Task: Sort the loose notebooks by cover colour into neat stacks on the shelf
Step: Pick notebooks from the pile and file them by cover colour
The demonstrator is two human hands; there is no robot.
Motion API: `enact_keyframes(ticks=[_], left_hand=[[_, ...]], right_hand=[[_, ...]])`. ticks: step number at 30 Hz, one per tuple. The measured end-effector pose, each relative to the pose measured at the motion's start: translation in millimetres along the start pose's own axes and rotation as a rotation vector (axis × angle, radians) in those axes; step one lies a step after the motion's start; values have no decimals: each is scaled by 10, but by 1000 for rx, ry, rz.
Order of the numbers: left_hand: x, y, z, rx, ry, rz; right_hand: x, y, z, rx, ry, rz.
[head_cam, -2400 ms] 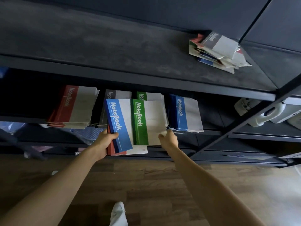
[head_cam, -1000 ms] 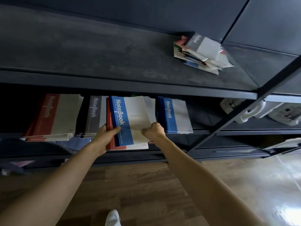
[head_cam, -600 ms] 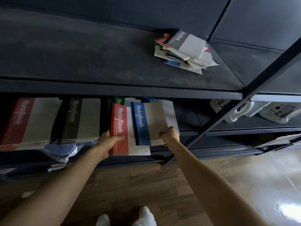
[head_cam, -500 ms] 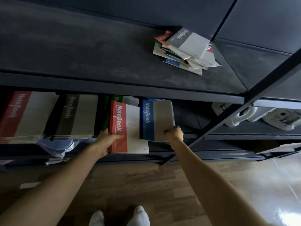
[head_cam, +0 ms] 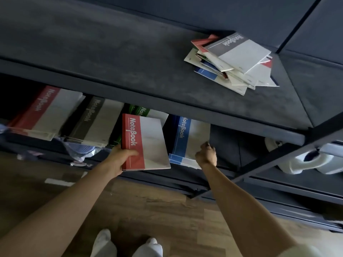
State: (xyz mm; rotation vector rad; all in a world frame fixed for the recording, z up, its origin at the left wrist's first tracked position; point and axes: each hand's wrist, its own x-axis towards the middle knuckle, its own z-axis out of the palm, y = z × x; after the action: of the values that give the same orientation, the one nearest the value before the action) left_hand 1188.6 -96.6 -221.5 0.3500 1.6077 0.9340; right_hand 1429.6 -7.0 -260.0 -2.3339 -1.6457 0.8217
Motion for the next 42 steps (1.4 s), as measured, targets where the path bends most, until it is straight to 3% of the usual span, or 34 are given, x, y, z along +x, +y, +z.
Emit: enact_keyframes(ticks=[4,6,8,10,12,17,22,27,31,34,42], left_hand=[[-86,14,-44,-28,11,21],[-135,18,-64,-28,15,34],[-186,23,-85,-35,3,44],[-232,31,-127,-40,-1,65],[-260,44,-218,-59,23,96],[-306,69,-649,-83,73,118],[-255,125,-1241,-119,111,152],[-53,326,-2079,-194,125,182],[180,514,-2907,-146,123,197],[292,661,-3414,-131,92,177],[547,759,-3968,-150,44,110]], right_hand=[[-92,-55,10,-310,-21,-26],[-175,-220,40,-320,-44,-136],[-334,-488,96,-218,-219,-236],[-532,-748,176,-22,-401,-190],[-732,-945,242,204,-458,-115],[-1063,-1317,428,78,-339,-286],[-1314,-1794,746,58,-295,-322],[-1490,-2472,1205,114,-282,-273],[-1687,-3055,1726,186,-389,-214],[-1809,-3336,2083,290,-420,-83],[-1816,-3757,2317,246,-202,13]])
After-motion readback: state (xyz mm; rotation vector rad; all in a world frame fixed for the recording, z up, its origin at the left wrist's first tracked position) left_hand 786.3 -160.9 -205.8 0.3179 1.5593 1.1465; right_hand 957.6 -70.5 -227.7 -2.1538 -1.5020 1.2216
